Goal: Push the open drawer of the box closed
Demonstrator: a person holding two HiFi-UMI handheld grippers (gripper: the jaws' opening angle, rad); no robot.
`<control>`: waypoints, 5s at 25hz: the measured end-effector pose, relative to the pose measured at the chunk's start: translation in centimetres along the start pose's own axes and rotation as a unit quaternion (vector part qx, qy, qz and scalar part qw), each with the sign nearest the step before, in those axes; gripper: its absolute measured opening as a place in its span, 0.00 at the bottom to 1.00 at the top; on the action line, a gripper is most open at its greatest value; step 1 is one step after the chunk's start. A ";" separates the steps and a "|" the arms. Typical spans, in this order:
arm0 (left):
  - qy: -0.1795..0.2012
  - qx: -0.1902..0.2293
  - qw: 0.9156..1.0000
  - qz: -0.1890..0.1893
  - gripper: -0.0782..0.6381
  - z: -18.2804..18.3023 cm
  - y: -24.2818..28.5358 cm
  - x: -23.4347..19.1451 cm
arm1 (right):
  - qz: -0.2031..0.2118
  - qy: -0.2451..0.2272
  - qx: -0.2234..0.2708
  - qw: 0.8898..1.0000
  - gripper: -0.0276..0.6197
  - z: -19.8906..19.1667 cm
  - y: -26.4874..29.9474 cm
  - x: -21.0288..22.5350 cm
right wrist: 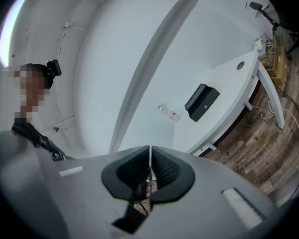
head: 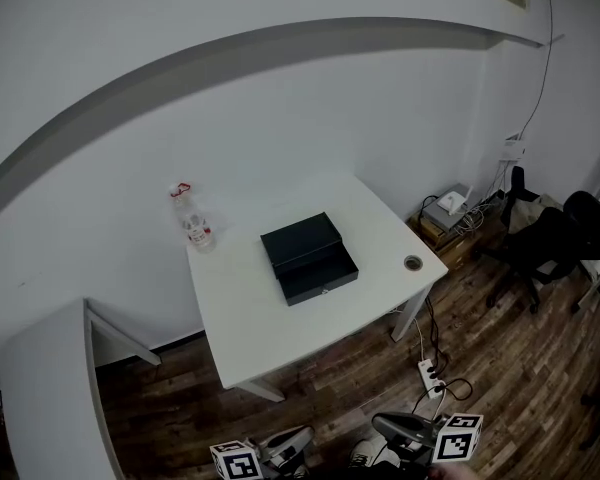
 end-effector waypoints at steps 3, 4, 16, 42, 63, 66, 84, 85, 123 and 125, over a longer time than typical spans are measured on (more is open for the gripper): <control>0.011 0.002 1.000 0.010 0.11 0.5 1.5 0.8 | 0.007 -0.008 -0.010 1.000 0.07 1.4 -0.4 0.9; 0.016 0.003 1.000 0.014 0.11 0.7 1.9 1.0 | 0.010 -0.012 -0.013 1.000 0.07 2.0 -0.5 1.2; 0.028 0.013 0.999 0.043 0.11 4.1 5.3 -0.3 | 0.016 -0.012 -0.012 1.000 0.07 5.7 -1.0 3.9; 0.093 0.027 0.975 0.197 0.24 36.6 11.1 -18.7 | -0.121 0.035 0.106 0.986 0.06 14.1 4.7 9.4; 0.080 -0.020 0.952 0.295 0.29 43.7 15.0 -26.5 | -0.121 0.034 0.089 0.988 0.06 18.0 11.1 10.9; 0.077 -0.022 0.953 0.291 0.29 43.8 15.1 -26.7 | -0.115 0.033 0.079 0.990 0.06 18.4 12.3 11.2; 0.053 0.005 0.961 0.272 0.29 43.7 14.9 -27.0 | -0.284 -0.064 -0.155 0.944 0.22 17.7 23.5 22.8; 0.051 0.006 0.961 0.271 0.29 43.6 14.9 -27.0 | -0.293 -0.069 -0.174 0.938 0.23 17.6 24.4 23.5; 0.039 -0.012 0.972 0.231 0.31 43.5 14.9 -27.4 | -0.347 -0.097 -0.216 0.907 0.15 23.2 33.1 27.5; 0.037 -0.013 0.973 0.229 0.31 43.5 14.9 -27.4 | -0.347 -0.097 -0.216 0.907 0.15 23.7 33.7 27.7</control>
Point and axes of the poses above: the fingertips, and each gripper's own axes: y forward along the fingers, x to its right, z out of its top, the point moved 7 cm from there along -y, backward along the fingers, and after that the axes turned 5 degrees about -x, right-handed, at the moved point
